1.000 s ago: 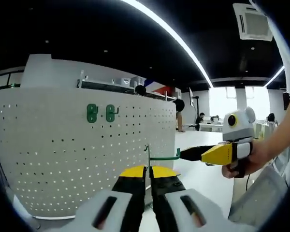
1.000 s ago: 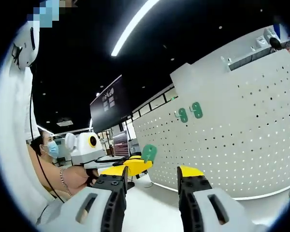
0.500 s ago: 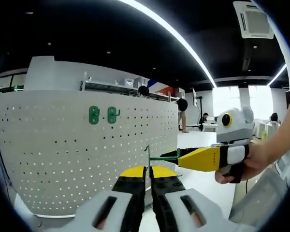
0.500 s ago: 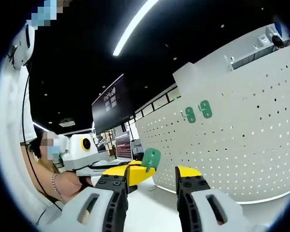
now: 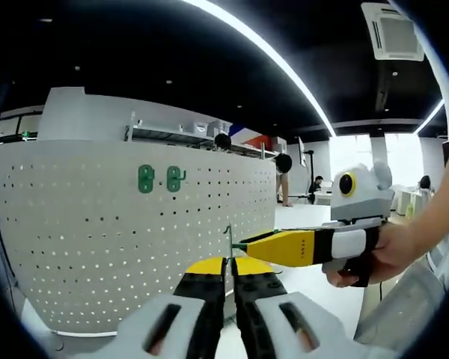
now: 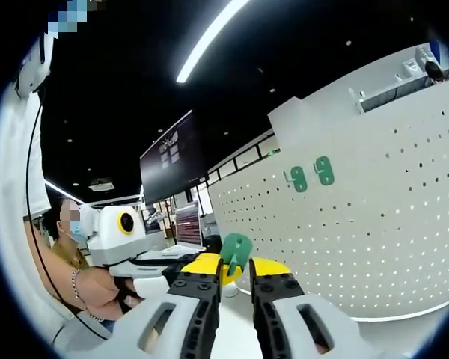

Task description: Insert the hook assembly into the mounting plate slot until the hook locks in place.

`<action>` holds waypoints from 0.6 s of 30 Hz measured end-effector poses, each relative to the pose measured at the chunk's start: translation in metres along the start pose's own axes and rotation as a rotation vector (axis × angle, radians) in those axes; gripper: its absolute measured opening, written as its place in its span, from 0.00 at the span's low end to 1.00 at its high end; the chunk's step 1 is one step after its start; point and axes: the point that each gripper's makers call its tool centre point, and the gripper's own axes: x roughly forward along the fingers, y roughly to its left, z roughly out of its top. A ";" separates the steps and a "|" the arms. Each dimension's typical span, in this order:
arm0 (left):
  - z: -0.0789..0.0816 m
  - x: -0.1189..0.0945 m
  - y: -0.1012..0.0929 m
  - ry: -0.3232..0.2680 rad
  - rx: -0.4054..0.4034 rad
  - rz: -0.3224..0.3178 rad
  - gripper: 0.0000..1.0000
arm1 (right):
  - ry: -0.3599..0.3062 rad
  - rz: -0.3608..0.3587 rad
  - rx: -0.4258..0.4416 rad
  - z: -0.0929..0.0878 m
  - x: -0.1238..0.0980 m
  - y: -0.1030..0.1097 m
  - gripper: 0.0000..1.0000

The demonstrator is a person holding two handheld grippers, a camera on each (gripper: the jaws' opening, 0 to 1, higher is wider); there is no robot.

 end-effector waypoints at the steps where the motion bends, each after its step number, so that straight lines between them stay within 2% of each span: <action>1: 0.000 0.000 -0.001 0.000 0.001 -0.001 0.03 | 0.001 -0.001 -0.002 0.000 0.001 0.000 0.11; 8: -0.001 0.000 -0.001 0.003 0.005 0.000 0.03 | 0.017 -0.011 -0.010 -0.003 0.004 0.001 0.04; 18: 0.000 -0.001 0.000 -0.002 0.000 0.012 0.03 | 0.010 -0.028 -0.017 -0.001 0.007 0.002 0.02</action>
